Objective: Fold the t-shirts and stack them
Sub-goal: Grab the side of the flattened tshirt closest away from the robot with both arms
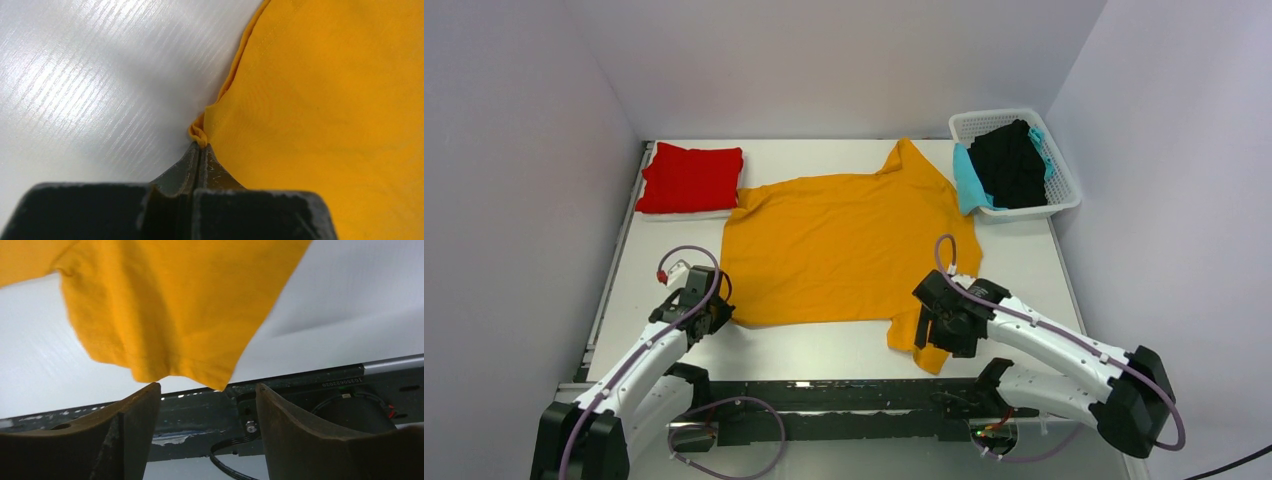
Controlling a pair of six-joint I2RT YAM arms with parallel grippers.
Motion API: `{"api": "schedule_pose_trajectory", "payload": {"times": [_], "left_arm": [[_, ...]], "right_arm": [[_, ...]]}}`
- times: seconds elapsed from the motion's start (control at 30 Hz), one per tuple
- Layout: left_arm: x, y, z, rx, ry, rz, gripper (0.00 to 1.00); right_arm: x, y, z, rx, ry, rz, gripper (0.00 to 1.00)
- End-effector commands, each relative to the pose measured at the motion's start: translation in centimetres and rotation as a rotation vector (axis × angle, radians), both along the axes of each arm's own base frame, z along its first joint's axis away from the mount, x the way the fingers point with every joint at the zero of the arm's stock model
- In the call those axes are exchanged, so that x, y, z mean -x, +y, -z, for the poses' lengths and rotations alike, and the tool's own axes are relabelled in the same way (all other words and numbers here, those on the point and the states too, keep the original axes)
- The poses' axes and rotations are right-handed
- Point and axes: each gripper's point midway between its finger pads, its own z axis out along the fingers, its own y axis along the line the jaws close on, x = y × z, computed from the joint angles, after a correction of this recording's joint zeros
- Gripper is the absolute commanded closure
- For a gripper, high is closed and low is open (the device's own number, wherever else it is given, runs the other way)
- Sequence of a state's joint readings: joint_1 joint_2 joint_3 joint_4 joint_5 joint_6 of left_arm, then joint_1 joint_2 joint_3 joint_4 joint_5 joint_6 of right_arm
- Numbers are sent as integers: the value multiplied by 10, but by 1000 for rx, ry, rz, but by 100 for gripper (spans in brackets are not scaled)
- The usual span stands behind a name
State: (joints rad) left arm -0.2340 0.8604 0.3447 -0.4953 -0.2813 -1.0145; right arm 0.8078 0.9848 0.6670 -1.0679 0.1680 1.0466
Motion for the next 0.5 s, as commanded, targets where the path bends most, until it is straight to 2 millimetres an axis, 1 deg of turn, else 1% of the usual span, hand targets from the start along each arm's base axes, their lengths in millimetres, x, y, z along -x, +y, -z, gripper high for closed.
{"api": "schedule_pose_trajectory", "payload": {"times": [0.0,0.13,0.2,0.27,0.37,0.47], "left_arm": [[-7,1,-11,-6,-38,2,100],[-7,2,-12,-12,-40,3,100],[-7,1,-12,-8,-34,4,100],[-7,0,-11,-5,-33,6,100],[-6,-1,-10,0,-30,7,100],[-7,-1,-9,0,-31,5,100]], "right_arm": [[5,-7,17,60,49,33,31],[-2,15,33,8,68,-57,39],[-8,31,40,-45,66,-95,43],[-8,37,46,-59,82,-114,46],[-5,31,52,-19,108,-119,49],[5,18,61,28,149,-112,51]]}}
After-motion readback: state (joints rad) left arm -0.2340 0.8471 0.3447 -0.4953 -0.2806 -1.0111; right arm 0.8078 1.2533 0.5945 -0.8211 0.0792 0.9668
